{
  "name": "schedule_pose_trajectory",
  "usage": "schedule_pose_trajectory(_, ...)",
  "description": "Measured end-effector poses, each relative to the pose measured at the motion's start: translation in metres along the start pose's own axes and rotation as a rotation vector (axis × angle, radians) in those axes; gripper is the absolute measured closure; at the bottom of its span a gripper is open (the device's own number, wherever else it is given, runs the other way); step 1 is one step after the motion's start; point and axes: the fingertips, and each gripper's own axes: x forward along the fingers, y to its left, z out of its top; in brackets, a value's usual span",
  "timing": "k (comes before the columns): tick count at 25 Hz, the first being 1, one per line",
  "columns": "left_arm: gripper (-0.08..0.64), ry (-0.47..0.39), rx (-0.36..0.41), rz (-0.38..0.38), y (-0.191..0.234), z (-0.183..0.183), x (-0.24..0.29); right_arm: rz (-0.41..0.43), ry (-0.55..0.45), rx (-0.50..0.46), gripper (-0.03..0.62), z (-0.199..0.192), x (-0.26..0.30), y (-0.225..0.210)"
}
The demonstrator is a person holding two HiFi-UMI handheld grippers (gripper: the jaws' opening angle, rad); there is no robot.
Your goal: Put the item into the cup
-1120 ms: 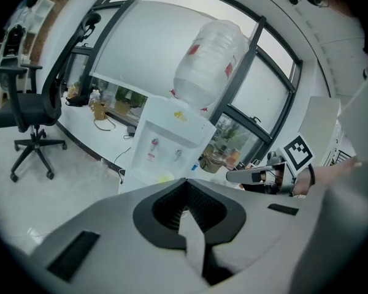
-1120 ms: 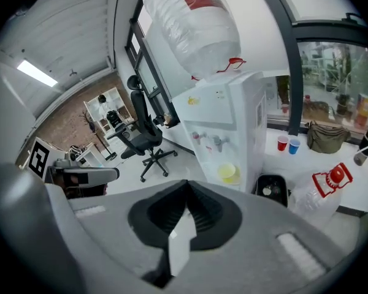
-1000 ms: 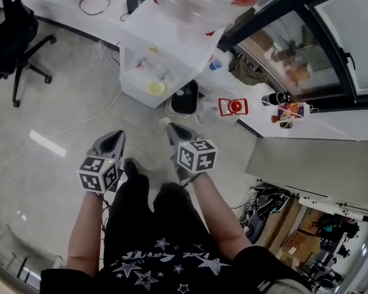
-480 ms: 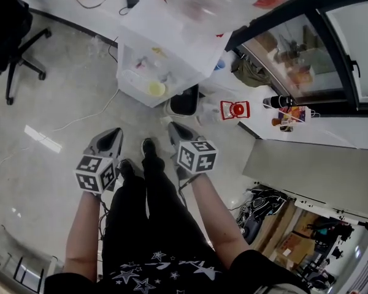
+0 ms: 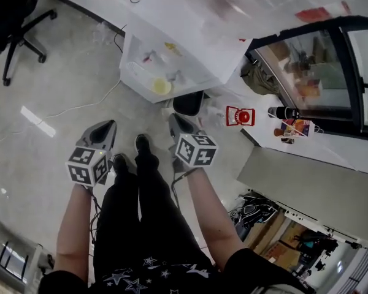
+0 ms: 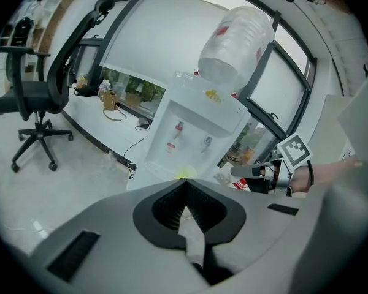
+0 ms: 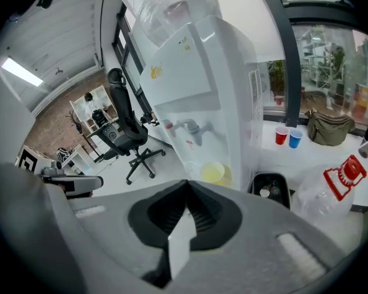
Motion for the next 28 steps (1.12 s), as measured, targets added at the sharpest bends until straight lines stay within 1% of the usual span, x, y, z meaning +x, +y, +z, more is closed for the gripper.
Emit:
schedule_pose_trajectory(4,0.555,-0.005,0.001,0.012,0.012,0.001,0.011,0.009,-0.014,-0.016,0.591,0.01,0.016,-0.004)
schedule_pose_trajectory(13,0.554,0.024,0.027,-0.009,0.023,0.005,0.047,-0.001,-0.008,-0.019,0.591,0.015,0.057,-0.019)
schedule_pose_trajectory(23,0.554,0.033,0.008,0.005,0.047,0.001,0.072,-0.019,-0.01,0.038,0.591,0.024,0.106,-0.036)
schedule_pose_trajectory(28,0.554,-0.012,0.011,-0.023,0.048,0.008,0.077,-0.011,-0.019,0.072,0.591,0.03,0.122,-0.04)
